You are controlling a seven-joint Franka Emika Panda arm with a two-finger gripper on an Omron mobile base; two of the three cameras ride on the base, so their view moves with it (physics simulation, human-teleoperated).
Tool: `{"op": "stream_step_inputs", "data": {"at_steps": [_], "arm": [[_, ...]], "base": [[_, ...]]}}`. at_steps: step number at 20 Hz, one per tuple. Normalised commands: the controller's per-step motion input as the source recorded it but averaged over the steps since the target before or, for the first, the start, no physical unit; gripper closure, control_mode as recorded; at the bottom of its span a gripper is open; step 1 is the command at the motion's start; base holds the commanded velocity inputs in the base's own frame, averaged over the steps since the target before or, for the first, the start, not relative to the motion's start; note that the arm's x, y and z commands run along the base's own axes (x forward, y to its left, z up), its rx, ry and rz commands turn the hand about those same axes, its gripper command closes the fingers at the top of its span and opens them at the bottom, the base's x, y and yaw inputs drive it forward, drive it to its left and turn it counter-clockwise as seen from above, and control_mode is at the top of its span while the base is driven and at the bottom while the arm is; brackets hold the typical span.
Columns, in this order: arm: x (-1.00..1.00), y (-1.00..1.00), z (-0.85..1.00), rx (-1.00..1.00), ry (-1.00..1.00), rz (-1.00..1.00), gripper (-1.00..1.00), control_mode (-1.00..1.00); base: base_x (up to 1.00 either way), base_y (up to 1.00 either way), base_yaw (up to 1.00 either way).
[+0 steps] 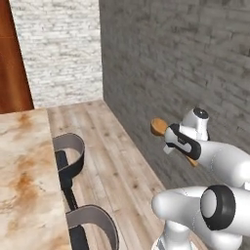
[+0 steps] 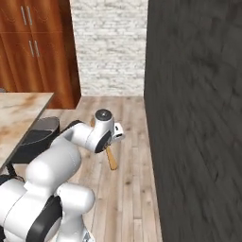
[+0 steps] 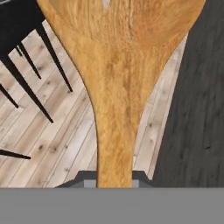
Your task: Organize the utensils by type. Pick up the wooden spoons from the counter and place them in the open cabinet. Then pick up the metallic utensils from the counter and place them in the open drawer.
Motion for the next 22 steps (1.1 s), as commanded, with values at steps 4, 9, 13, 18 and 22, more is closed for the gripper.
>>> {"op": "stream_step_inputs", "data": {"at_steps": [4,9,13,18,22], "arm": [[0.0,0.0,0.0,0.0,0.0,0.0,1.0,1.0],[0.0,0.0,0.0,0.0,0.0,0.0,1.0,1.0],[0.0,0.0,0.0,0.0,0.0,0.0,1.0,1.0],[0.0,0.0,0.0,0.0,0.0,0.0,1.0,1.0],[0.0,0.0,0.0,0.0,0.0,0.0,1.0,1.0]], "base": [[1.0,-0.03,0.18],[1.0,-0.05,0.17],[1.0,-0.02,0.17],[1.0,-0.03,0.19],[1.0,-0.02,0.25]]}}
